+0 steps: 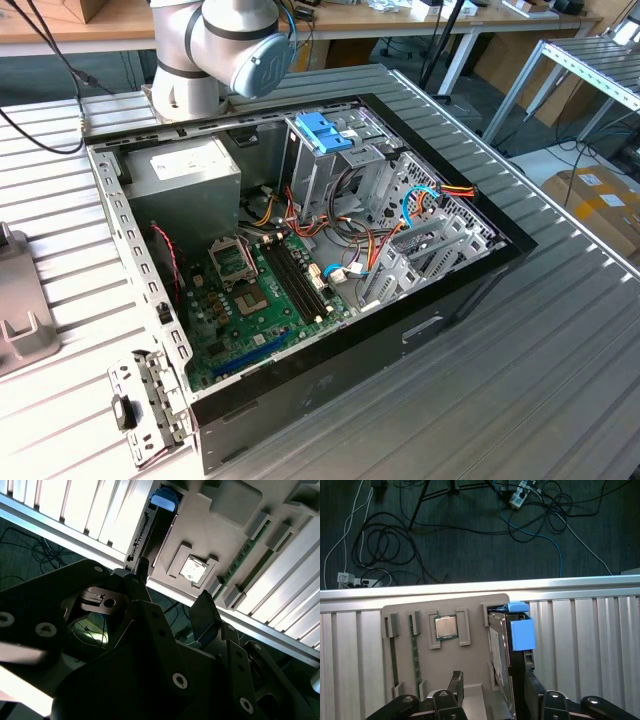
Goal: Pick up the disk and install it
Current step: 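Pick up the disk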
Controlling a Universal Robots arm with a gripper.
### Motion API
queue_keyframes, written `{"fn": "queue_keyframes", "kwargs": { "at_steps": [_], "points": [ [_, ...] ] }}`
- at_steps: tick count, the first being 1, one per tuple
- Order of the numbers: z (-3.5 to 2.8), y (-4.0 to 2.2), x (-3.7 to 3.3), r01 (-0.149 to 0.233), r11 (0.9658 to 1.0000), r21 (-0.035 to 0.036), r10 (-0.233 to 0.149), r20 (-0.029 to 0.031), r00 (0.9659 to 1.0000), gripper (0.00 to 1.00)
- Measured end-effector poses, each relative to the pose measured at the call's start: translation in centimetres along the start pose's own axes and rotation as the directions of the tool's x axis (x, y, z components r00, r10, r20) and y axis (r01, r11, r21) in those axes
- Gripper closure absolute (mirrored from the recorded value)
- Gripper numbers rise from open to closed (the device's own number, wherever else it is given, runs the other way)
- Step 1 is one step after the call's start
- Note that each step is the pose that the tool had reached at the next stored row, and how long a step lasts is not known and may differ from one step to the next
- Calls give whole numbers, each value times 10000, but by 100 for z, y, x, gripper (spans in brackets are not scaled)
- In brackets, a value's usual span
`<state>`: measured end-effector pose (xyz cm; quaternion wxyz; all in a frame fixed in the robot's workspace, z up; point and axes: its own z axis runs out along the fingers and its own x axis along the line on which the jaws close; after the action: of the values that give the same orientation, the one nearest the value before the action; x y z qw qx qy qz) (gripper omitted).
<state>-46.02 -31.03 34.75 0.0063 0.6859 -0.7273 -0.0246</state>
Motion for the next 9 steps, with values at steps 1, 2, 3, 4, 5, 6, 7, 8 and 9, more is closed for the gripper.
{"fn": "queue_keyframes", "kwargs": {
  "at_steps": [1,2,3,4,5,6,7,8,9],
  "points": [
    [1,0,-2,0,10000,1,0,0,10000,40],
    [3,1,-4,0,10000,0,0,0,10000,40],
    [4,1,-5,0,10000,0,0,0,10000,40],
    [5,2,-6,0,10000,1,0,0,10000,40],
    [6,2,-7,0,10000,0,0,0,10000,40],
    [7,2,-9,0,10000,1,0,0,10000,40],
    [8,2,-9,0,10000,1,0,0,10000,40],
    [9,3,-11,0,10000,1,0,0,10000,40],
    [10,3,-12,0,10000,1,0,0,10000,40]
  ]
}}
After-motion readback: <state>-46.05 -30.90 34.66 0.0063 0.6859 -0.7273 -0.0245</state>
